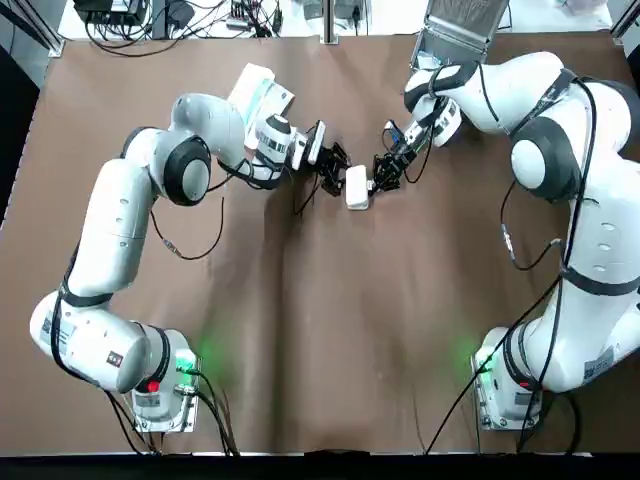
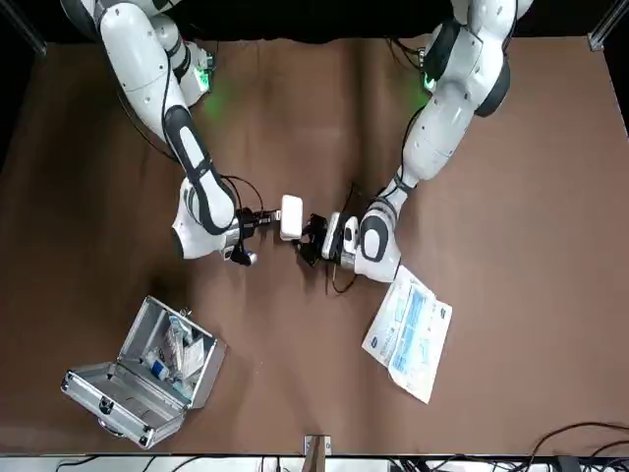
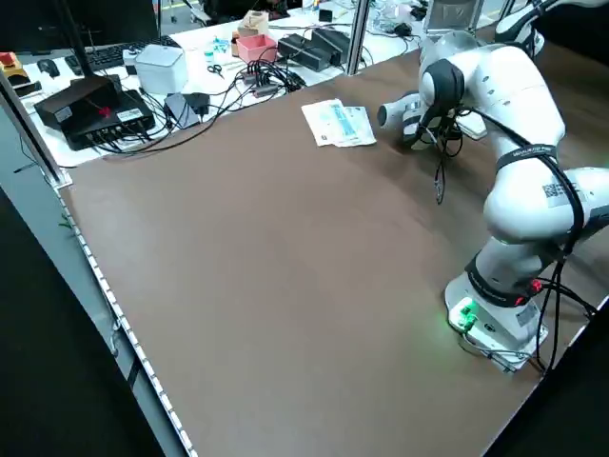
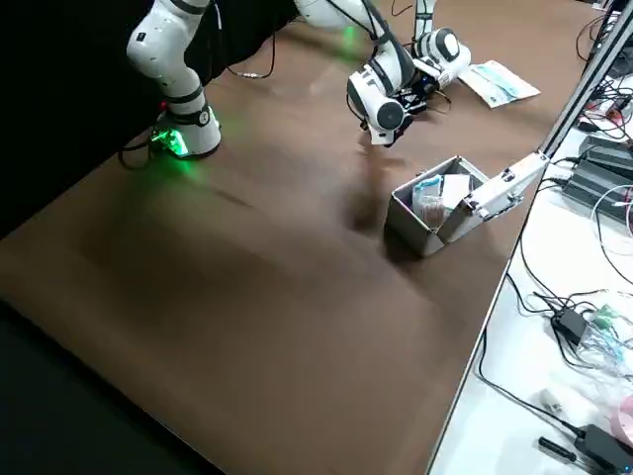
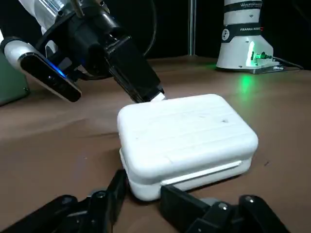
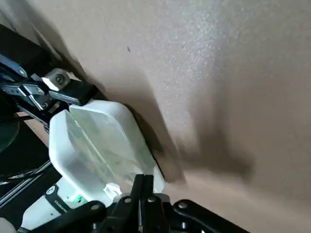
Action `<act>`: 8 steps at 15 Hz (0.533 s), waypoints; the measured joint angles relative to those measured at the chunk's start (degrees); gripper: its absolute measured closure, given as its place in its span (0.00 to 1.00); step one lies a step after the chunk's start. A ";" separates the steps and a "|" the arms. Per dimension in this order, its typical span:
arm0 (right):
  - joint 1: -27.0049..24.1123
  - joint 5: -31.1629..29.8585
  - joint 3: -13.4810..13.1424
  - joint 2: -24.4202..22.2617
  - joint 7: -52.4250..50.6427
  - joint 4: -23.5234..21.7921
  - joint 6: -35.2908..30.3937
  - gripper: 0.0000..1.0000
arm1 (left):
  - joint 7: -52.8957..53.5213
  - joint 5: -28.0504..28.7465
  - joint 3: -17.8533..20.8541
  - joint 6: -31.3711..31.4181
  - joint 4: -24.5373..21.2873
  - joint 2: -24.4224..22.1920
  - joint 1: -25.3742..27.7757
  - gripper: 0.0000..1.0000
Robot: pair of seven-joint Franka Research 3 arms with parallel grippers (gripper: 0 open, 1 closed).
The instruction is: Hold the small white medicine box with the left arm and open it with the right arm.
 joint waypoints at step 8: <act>-0.02 0.31 0.00 0.00 0.12 0.60 -3.15 0.99 | 0.00 0.00 0.00 0.00 0.01 0.00 0.00 0.62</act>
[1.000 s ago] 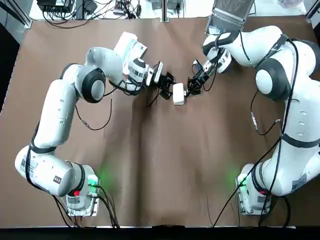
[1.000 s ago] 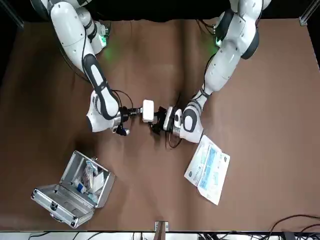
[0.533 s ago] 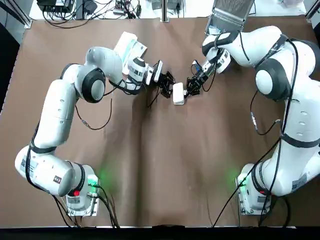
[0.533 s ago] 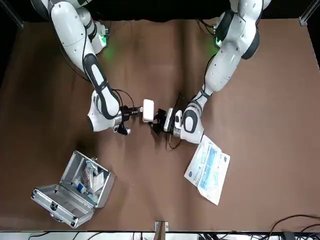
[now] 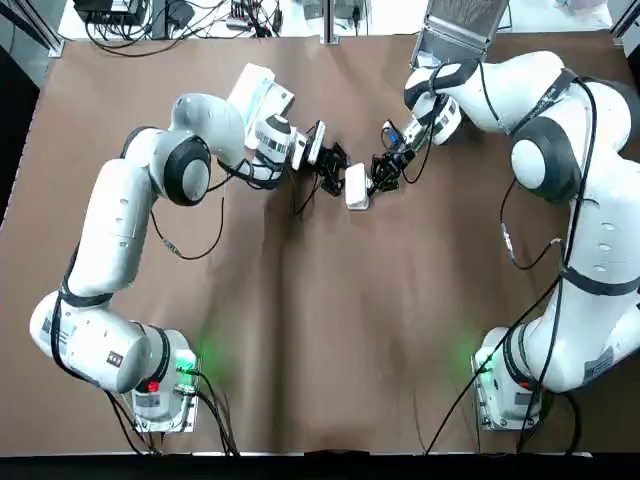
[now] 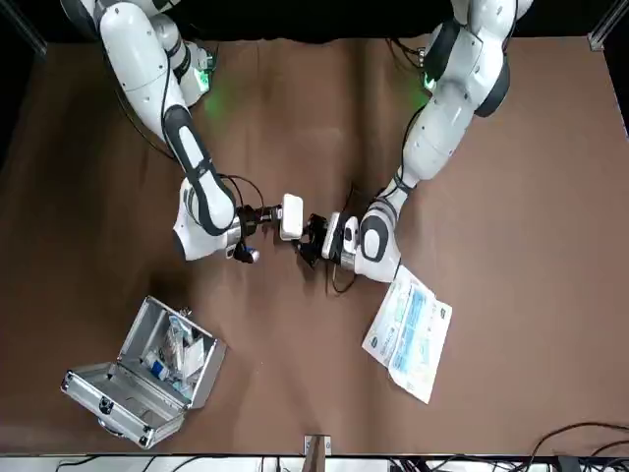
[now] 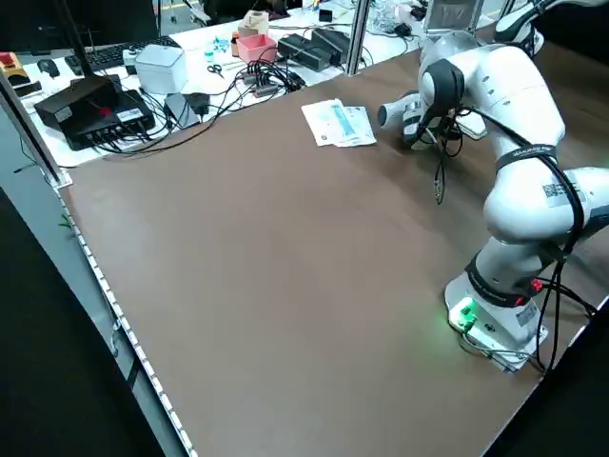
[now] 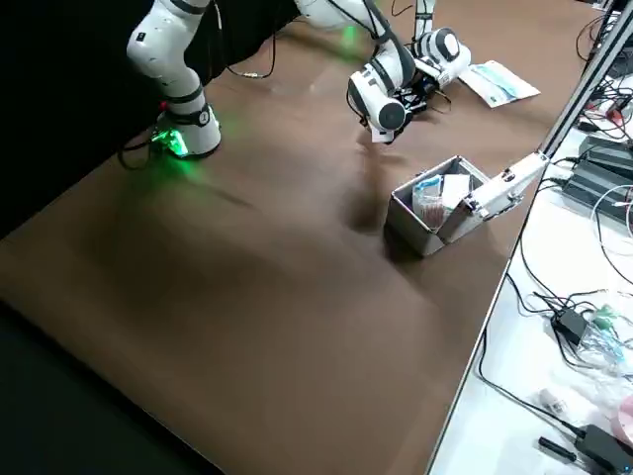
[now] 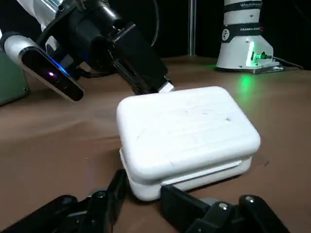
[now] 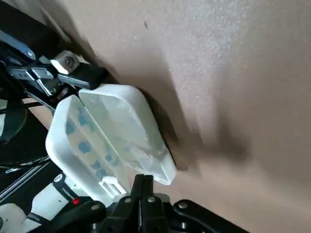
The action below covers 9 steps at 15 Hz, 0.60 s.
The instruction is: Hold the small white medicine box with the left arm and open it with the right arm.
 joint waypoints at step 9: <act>-0.15 0.52 -0.09 -0.05 4.28 3.37 -5.18 0.99 | 0.00 0.00 0.00 0.00 0.00 0.00 0.00 0.61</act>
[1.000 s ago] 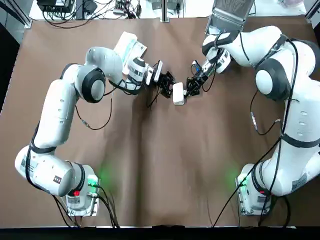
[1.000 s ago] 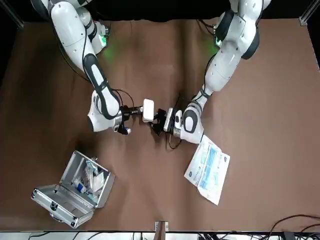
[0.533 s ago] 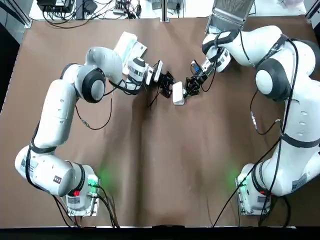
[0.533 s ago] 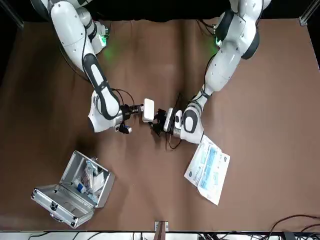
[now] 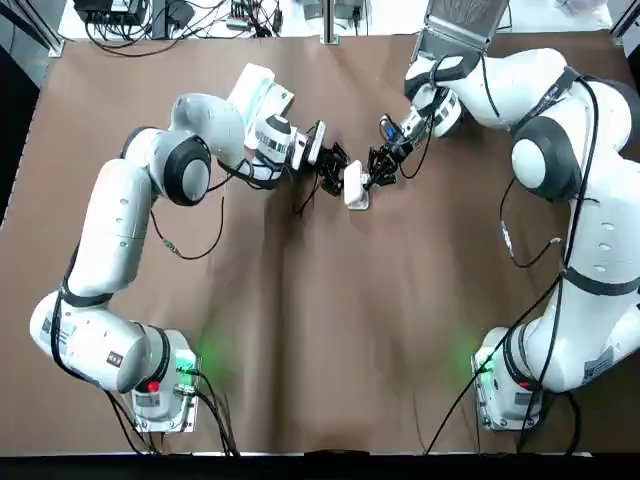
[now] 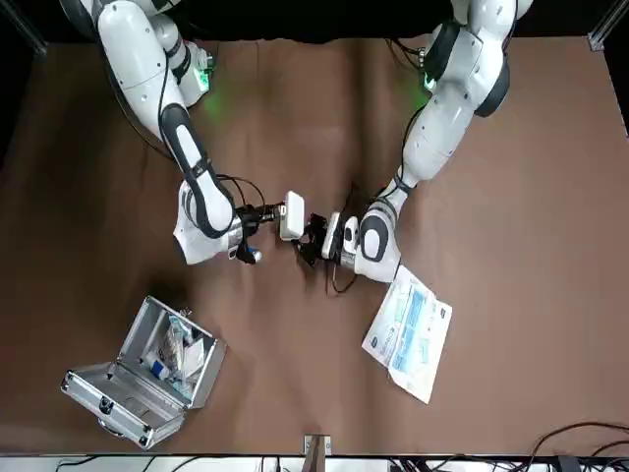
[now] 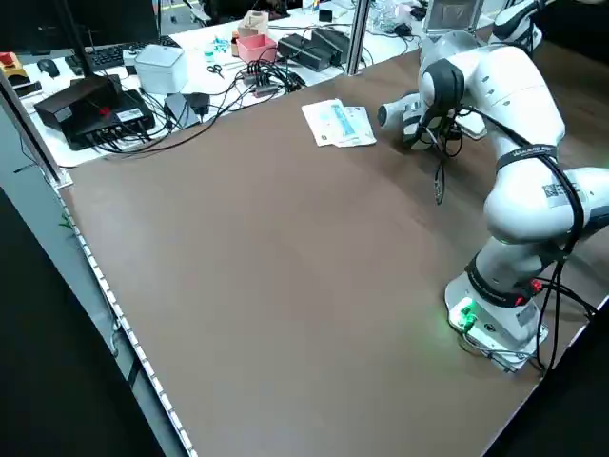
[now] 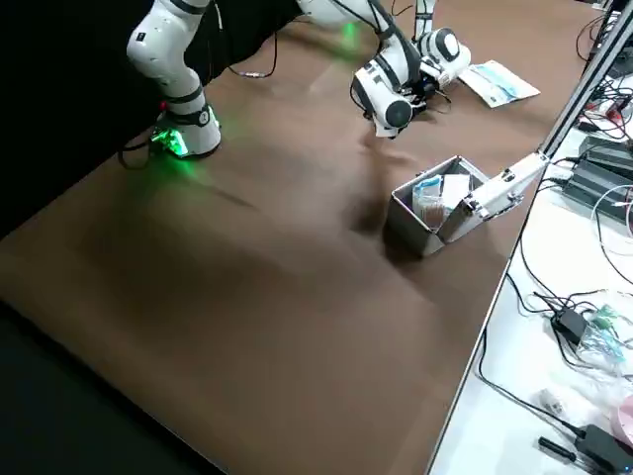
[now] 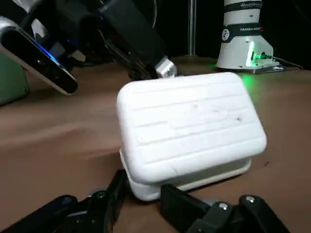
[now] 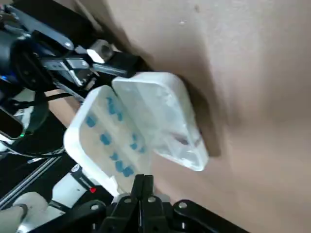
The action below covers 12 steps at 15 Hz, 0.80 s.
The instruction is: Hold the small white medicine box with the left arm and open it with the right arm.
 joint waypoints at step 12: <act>0.82 0.55 0.22 -0.01 2.97 1.32 -1.08 0.99 | 0.00 0.00 0.00 -0.02 0.00 0.01 0.00 0.60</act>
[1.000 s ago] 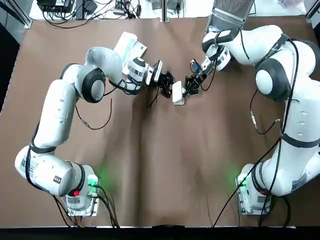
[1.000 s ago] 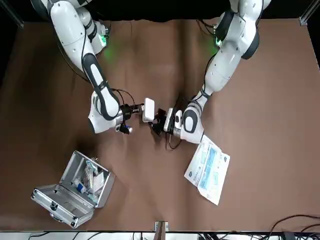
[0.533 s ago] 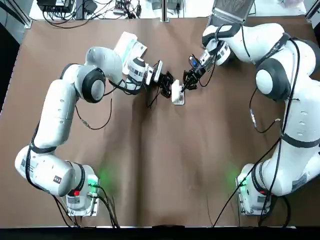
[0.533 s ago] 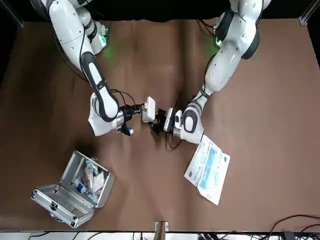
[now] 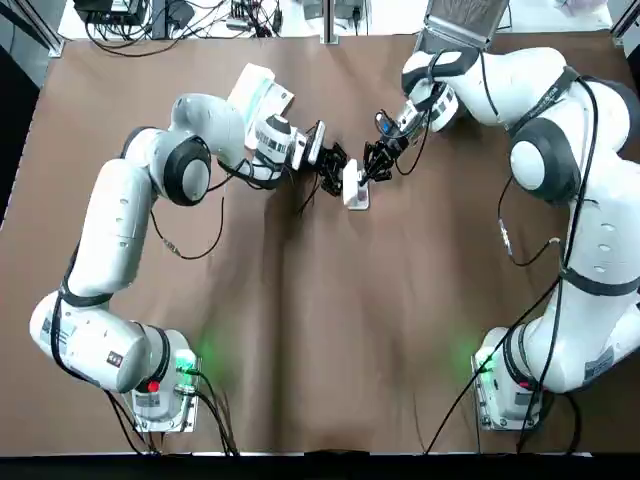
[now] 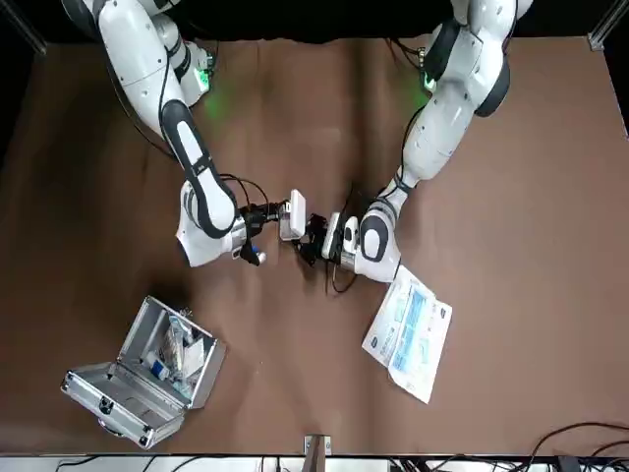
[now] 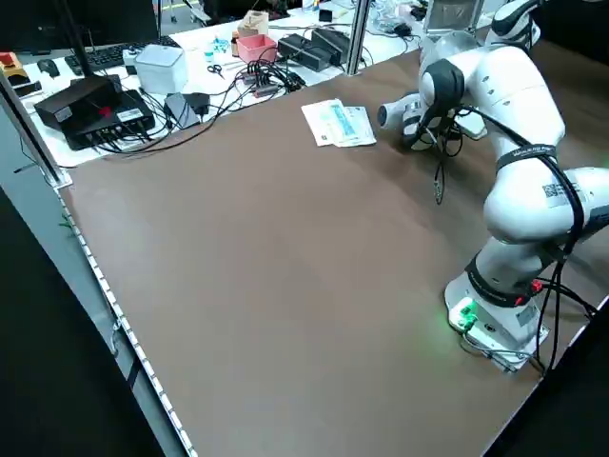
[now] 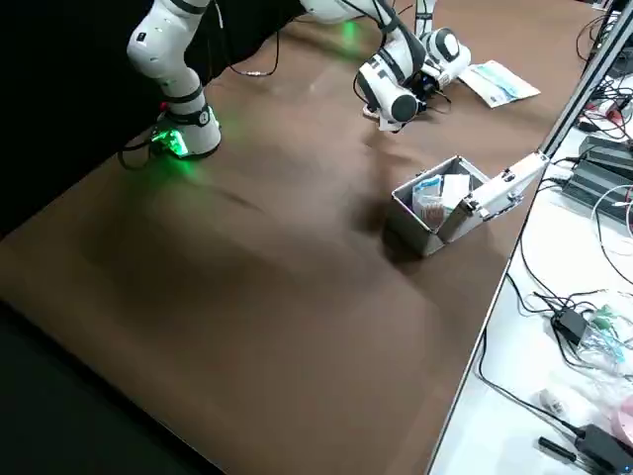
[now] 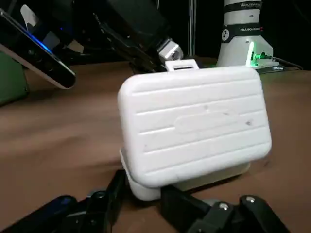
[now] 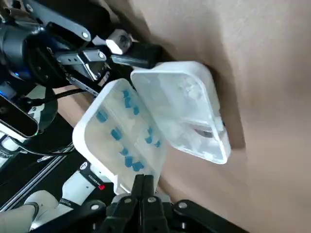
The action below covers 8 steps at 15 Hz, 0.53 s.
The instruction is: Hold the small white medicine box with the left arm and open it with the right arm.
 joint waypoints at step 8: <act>0.63 1.70 0.08 0.00 0.32 0.15 0.00 0.99 | 0.00 0.00 0.00 -0.01 0.00 0.01 0.00 0.58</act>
